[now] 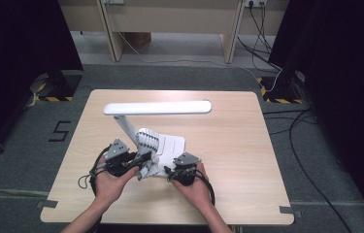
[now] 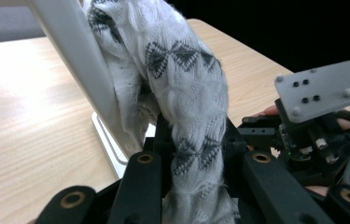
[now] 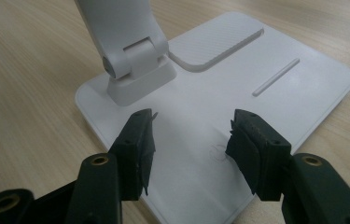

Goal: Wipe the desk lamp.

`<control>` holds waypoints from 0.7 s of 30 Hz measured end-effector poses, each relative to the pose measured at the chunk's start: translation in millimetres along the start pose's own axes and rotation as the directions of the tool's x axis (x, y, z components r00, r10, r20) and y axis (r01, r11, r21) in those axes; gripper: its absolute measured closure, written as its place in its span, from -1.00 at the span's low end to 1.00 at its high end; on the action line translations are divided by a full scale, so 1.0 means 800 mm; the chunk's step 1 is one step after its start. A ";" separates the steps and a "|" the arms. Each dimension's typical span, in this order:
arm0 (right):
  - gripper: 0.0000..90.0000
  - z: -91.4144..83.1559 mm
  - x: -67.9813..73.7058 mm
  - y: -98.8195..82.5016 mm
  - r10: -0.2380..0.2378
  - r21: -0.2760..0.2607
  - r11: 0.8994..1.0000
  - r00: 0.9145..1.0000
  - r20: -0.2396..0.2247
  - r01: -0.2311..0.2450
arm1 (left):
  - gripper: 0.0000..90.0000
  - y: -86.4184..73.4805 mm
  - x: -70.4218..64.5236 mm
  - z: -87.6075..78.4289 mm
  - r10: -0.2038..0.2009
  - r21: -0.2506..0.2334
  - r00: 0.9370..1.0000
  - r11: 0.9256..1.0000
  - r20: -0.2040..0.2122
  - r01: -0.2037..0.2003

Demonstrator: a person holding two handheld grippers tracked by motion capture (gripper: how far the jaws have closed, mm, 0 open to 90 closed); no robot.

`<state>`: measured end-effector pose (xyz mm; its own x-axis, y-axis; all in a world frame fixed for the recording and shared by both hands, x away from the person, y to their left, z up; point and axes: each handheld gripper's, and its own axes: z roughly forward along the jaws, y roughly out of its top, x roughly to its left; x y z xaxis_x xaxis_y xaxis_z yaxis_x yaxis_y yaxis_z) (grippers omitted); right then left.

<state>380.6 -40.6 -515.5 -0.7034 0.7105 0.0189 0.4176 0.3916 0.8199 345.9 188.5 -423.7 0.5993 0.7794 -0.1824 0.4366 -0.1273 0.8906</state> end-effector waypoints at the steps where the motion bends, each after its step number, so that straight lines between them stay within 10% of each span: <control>1: 0.10 0.000 0.000 0.000 0.000 0.000 1.000 1.000 0.000 0.000 | 0.66 -0.003 0.000 0.002 -0.001 0.007 1.000 1.000 0.000 0.001; 21: 0.10 0.000 0.000 0.000 -0.001 0.000 1.000 1.000 0.001 0.001 | 0.66 -0.035 -0.003 0.029 0.005 0.083 1.000 0.997 0.004 -0.005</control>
<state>380.6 -40.6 -515.5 -0.7032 0.7108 0.0178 0.4174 0.3923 0.8197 347.9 176.0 -457.8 0.6039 0.7765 -0.1797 0.4876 -0.1816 0.8540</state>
